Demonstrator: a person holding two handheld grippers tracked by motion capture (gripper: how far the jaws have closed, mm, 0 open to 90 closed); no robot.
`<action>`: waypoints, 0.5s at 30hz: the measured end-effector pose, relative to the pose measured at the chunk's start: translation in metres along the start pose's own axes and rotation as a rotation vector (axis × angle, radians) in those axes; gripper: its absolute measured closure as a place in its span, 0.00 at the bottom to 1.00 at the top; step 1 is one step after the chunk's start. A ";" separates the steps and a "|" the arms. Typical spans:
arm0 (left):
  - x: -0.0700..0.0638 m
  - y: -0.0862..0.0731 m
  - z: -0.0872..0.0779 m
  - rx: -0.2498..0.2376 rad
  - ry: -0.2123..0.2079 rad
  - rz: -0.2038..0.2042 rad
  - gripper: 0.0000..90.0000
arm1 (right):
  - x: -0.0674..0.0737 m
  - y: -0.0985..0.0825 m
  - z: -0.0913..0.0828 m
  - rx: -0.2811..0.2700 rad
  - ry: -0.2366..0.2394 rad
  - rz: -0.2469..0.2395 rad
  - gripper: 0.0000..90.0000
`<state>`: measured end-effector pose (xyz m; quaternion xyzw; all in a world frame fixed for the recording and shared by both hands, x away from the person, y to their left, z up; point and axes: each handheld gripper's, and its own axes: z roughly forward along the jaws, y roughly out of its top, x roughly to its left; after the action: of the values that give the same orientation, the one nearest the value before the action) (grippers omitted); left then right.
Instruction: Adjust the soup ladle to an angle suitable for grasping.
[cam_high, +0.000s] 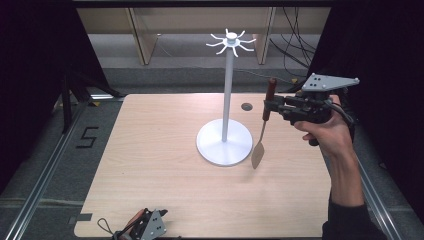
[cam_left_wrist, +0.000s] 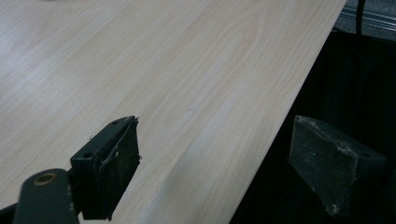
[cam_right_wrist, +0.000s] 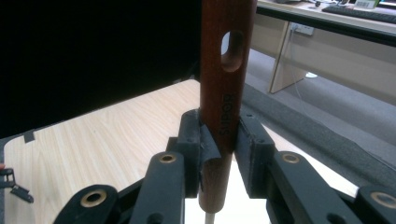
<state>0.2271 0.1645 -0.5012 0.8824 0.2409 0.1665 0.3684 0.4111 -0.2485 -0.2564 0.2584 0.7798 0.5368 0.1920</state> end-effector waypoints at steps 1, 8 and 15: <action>0.000 0.000 -0.001 0.012 0.020 0.019 0.17 | 0.000 0.003 0.001 0.000 -0.005 0.002 0.82; 0.000 0.000 -0.001 0.012 0.002 0.009 0.17 | -0.002 0.026 0.007 -0.007 -0.031 0.016 0.82; 0.000 0.000 -0.001 0.006 -0.001 0.004 0.17 | -0.004 0.043 0.013 0.008 -0.065 -0.003 0.82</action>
<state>0.2267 0.1649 -0.5007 0.8841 0.2394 0.1660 0.3654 0.4298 -0.2286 -0.2209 0.2753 0.7758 0.5246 0.2170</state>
